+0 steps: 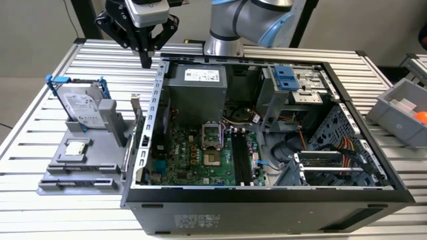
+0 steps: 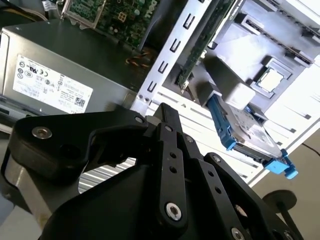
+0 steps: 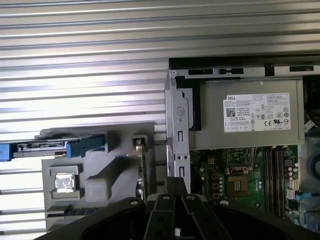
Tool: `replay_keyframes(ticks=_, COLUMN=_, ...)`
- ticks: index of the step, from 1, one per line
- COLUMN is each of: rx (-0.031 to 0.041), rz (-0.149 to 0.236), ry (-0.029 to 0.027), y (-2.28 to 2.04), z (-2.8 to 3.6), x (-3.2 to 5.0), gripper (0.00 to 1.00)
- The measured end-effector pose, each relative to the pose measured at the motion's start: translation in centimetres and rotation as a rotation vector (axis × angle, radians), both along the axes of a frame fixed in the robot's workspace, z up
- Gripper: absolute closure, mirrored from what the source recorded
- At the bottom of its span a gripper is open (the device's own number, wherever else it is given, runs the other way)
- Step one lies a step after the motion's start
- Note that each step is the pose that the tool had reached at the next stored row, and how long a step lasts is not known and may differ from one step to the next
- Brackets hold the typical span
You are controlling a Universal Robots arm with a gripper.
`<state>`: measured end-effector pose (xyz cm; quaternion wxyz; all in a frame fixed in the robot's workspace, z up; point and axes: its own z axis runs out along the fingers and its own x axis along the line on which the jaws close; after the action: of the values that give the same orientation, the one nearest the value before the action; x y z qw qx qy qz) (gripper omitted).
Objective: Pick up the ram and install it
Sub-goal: 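Reach for the ram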
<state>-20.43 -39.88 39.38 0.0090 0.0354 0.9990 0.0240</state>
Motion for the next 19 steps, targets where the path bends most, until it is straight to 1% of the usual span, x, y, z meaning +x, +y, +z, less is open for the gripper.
replay_keyframes(ticks=11, rx=0.0, rz=0.0, ry=0.0, y=0.0, z=-0.01, x=-1.01, gripper=1.0)
replay_keyframes(ticks=19, rx=-0.0001, rz=0.0, ry=0.0001, y=0.0, z=-0.01, x=-1.94, gripper=1.0)
